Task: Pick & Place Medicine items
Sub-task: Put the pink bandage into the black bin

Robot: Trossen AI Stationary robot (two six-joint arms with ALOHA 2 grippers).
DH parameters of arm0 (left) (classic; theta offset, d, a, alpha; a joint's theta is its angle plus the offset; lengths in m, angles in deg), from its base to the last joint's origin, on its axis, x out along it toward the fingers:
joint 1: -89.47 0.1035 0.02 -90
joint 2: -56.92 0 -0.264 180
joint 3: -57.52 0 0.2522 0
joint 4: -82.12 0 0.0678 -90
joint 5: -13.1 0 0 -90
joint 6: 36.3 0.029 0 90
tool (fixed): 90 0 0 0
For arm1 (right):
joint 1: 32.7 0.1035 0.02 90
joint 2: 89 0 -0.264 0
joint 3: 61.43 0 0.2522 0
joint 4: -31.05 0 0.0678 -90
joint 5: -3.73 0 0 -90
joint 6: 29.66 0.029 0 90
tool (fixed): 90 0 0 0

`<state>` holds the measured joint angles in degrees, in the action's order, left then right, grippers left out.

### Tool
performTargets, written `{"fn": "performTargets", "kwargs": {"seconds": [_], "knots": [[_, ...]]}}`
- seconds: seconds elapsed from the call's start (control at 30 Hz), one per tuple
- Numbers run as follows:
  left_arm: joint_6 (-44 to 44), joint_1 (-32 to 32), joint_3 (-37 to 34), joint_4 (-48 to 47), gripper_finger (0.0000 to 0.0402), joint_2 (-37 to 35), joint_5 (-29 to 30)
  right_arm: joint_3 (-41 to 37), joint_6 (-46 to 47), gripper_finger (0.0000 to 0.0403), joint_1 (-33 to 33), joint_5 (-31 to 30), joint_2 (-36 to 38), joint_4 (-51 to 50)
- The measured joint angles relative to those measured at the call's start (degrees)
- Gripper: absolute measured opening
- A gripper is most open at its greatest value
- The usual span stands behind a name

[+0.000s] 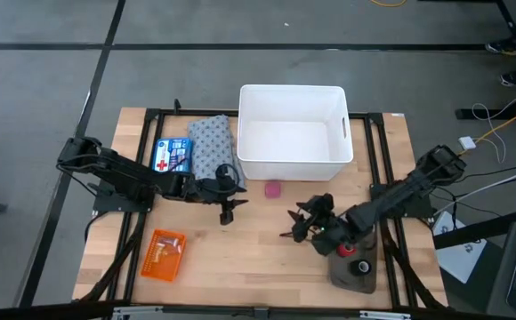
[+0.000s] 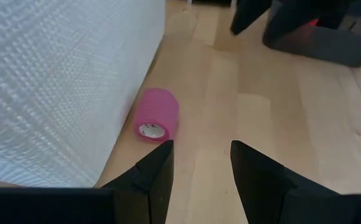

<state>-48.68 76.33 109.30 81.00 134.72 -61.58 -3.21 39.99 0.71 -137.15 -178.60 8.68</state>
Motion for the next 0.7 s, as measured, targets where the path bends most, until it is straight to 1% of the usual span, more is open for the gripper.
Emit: {"fn": "performTargets", "kwargs": {"seconds": [0.17, 0.27, 0.33, 0.43, 0.7], "knots": [[0.1, 0.2, 0.0, -0.1, 0.0157, 0.0, -0.4, -9.8, -5.6, 0.0207, -3.9, 4.5, 0.0, 20.9], [0.2, 0.1, 0.0, -0.3, 0.0157, 0.0, -0.4, -14.3, -7.1, 0.0207, -6.1, 5.5, 0.0, 29.0], [0.4, 0.1, 0.0, -0.5, 0.0157, 0.0, -0.4, -16.1, -7.3, 0.0207, -7.8, 7.2, 0.0, 31.6], [0.6, 0.1, 0.0, -0.5, 0.0157, 0.0, -0.4, -17.5, -7.1, 0.0207, -10.3, 9.9, 0.0, 32.2], [1.0, 0.1, 0.0, -0.4, 0.0157, 0.0, -0.4, -17.6, -12.1, 0.0207, -16.5, 15.5, 0.0, 34.4]]}}
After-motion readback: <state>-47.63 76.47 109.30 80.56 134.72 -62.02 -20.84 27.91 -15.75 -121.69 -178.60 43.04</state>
